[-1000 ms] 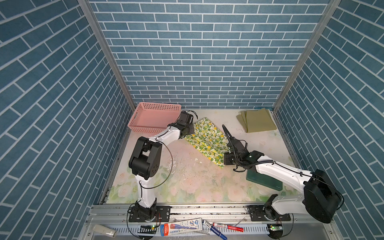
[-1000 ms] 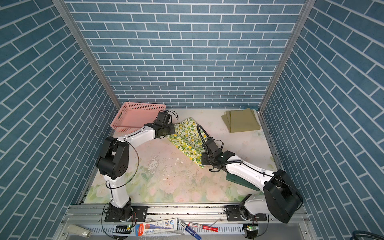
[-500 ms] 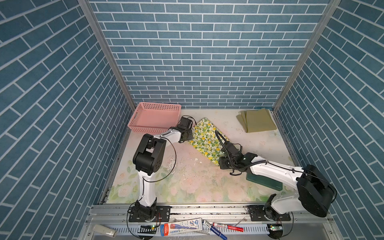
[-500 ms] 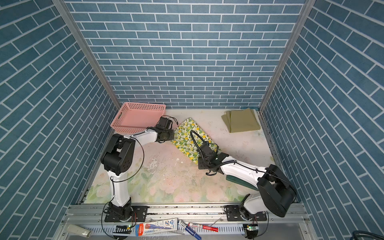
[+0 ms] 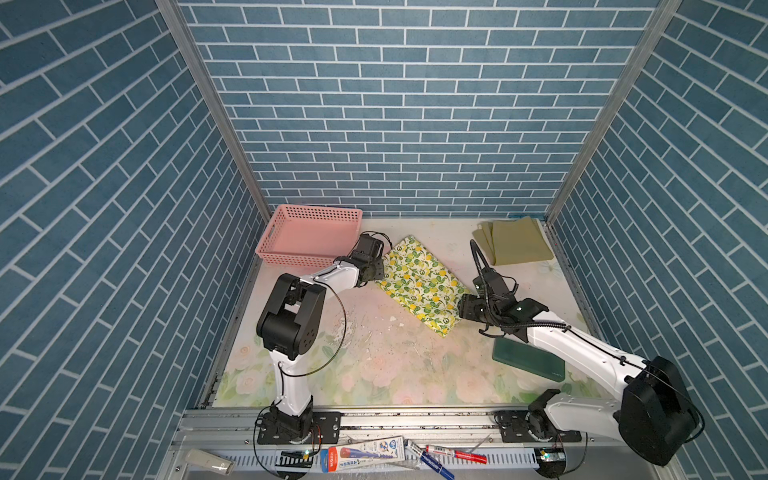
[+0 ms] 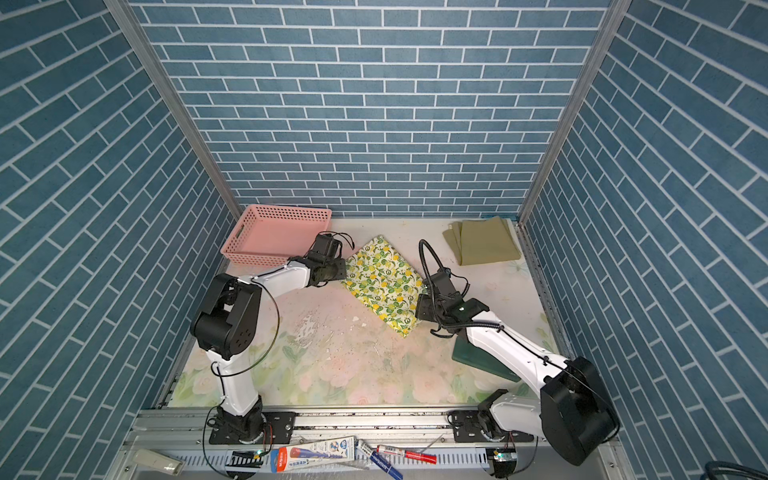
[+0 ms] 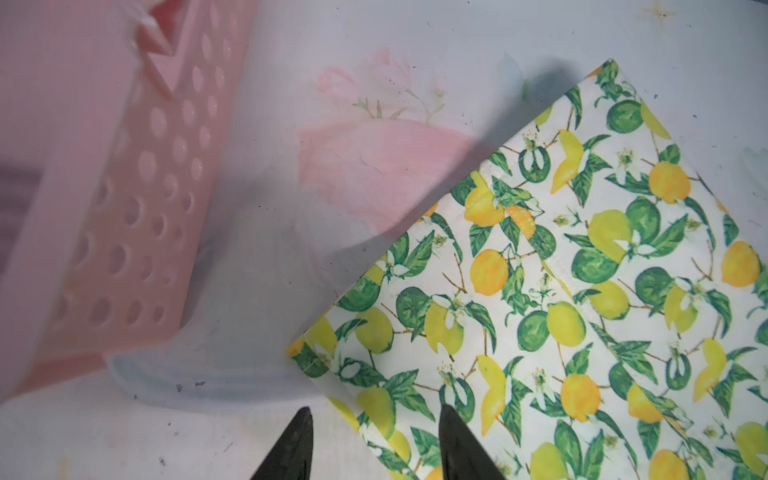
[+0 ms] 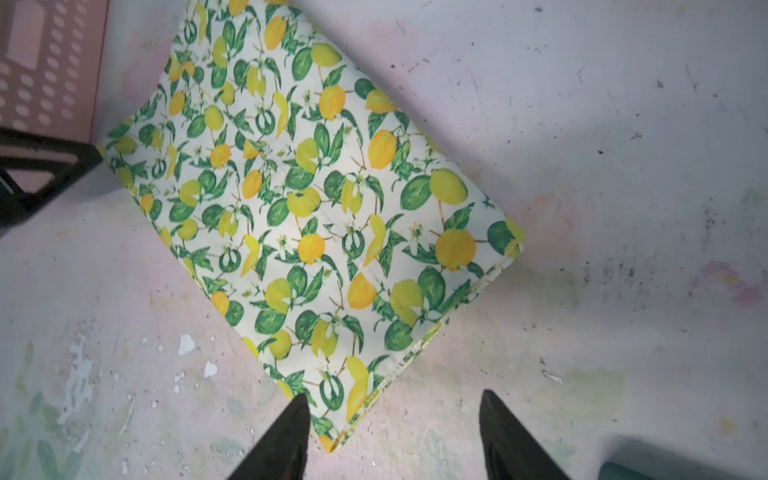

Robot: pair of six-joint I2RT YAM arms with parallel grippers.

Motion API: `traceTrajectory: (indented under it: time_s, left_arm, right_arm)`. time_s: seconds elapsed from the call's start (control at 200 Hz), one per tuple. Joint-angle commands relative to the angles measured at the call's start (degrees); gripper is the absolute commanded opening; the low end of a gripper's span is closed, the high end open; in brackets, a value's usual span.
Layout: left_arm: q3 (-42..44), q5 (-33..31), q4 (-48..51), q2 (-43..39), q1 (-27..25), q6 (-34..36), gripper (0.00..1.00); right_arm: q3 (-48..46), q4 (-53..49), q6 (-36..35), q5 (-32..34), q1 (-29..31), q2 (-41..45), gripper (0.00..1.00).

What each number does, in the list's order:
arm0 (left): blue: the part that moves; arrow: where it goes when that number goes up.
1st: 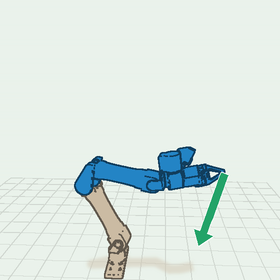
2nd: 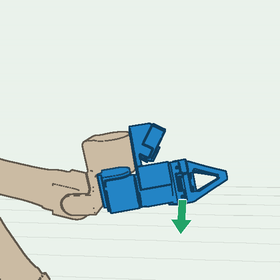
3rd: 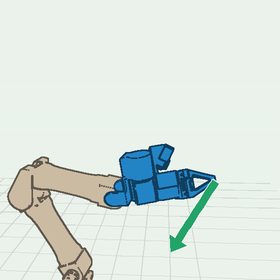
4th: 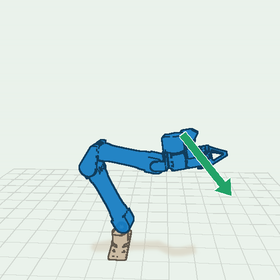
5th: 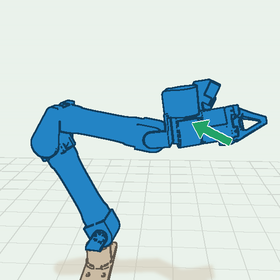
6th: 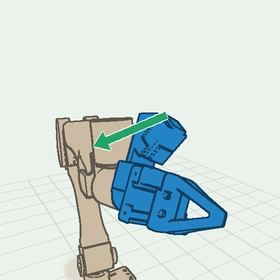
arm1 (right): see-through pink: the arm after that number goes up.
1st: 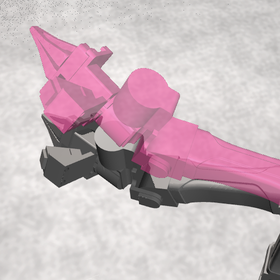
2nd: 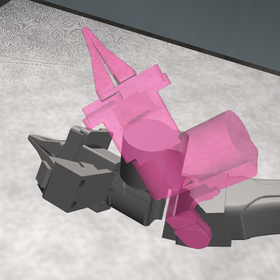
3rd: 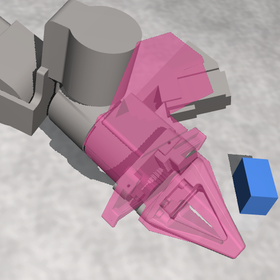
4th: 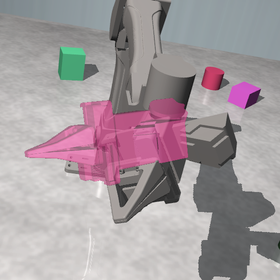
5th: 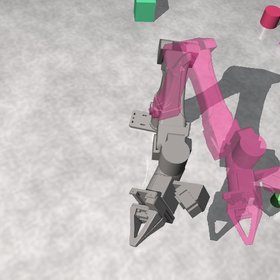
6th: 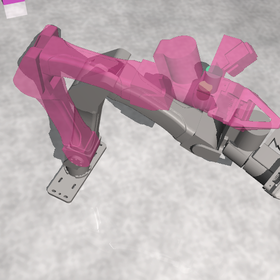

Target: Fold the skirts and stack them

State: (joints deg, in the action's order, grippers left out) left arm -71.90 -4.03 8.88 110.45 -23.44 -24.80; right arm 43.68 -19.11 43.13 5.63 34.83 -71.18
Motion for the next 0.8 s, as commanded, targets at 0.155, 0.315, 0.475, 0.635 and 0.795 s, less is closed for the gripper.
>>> traceTrajectory:
  time_s: [0.155, 0.315, 0.475, 0.635, 0.795]
  left_arm:
    - [2.86, -1.15, -1.85, -1.94, -1.64, 0.93, 0.5]
    - [3.76, -0.73, -2.14, -3.54, -2.15, 0.99, 0.5]
    - [4.31, 0.45, -2.29, -5.21, -2.45, 0.84, 0.5]
    - [4.49, 1.21, -1.97, -6.95, -2.46, 0.66, 0.5]
    - [4.41, 0.89, -0.72, -9.03, -2.45, 0.84, 0.48]
  right_arm:
    - [-8.28, 12.7, 10.03, -5.21, -5.21, -2.5, 0.68]
    - [-10.42, 18.15, 9.7, -7.36, -9.29, -5.22, 0.7]
    - [-14.46, 30.41, 9.62, -12.43, -13.07, -10.04, 0.76]
    - [-16.59, 40.91, 8.44, -13.56, -15.09, -16.05, 0.77]
    - [-16.09, 49.88, 7.05, -18.36, -15.34, -22.65, 0.6]
